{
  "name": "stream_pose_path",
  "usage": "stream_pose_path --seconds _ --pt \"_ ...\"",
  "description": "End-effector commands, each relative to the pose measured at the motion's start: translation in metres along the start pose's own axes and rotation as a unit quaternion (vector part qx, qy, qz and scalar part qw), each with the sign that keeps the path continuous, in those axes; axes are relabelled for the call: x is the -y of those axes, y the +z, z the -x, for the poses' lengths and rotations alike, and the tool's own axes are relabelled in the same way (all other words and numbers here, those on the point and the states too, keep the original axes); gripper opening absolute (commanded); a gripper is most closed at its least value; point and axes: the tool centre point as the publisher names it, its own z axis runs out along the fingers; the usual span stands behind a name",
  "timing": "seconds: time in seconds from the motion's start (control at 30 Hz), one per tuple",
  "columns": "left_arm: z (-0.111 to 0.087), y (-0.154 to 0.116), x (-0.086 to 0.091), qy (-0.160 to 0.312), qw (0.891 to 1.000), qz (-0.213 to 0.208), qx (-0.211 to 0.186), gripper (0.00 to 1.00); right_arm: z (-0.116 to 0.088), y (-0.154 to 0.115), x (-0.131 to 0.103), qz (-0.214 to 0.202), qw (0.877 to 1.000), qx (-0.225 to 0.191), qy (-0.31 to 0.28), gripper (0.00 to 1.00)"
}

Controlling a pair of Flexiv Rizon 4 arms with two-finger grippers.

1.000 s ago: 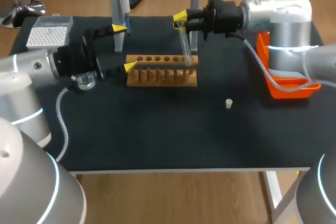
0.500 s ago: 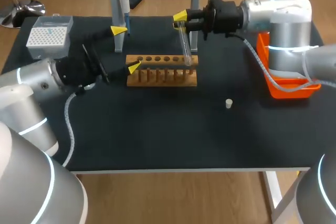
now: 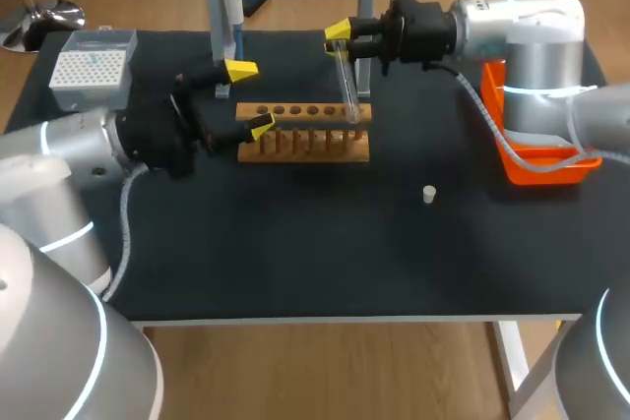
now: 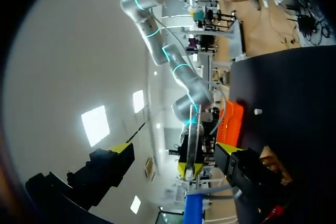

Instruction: Invert the test tube, pick up the pipette, mount the tip to pipette, aspirate from beaker and dispense into the tube, eject the tip, return the pipette, and cap with the stopper.

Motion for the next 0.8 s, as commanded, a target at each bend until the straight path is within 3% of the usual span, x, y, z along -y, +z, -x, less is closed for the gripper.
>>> stream_pose_path --seconds 0.03,0.27,0.37,0.8 --pt "-0.007 0.010 -0.001 0.035 0.998 -0.034 -0.045 1.00 -0.001 -0.001 0.000 0.000 1.000 0.002 0.000 0.00" --pt "-0.028 0.048 0.002 0.006 0.993 -0.075 -0.093 1.00 -0.001 -0.001 0.000 0.000 1.000 0.002 0.000 0.00" --pt "-0.035 0.062 -0.001 -0.017 0.994 -0.062 -0.089 1.00 -0.001 -0.001 0.000 0.000 1.000 0.002 0.000 0.00" --pt "-0.035 0.062 -0.001 -0.017 0.994 -0.062 -0.089 1.00 -0.001 -0.001 0.000 0.000 1.000 0.002 0.000 0.00"
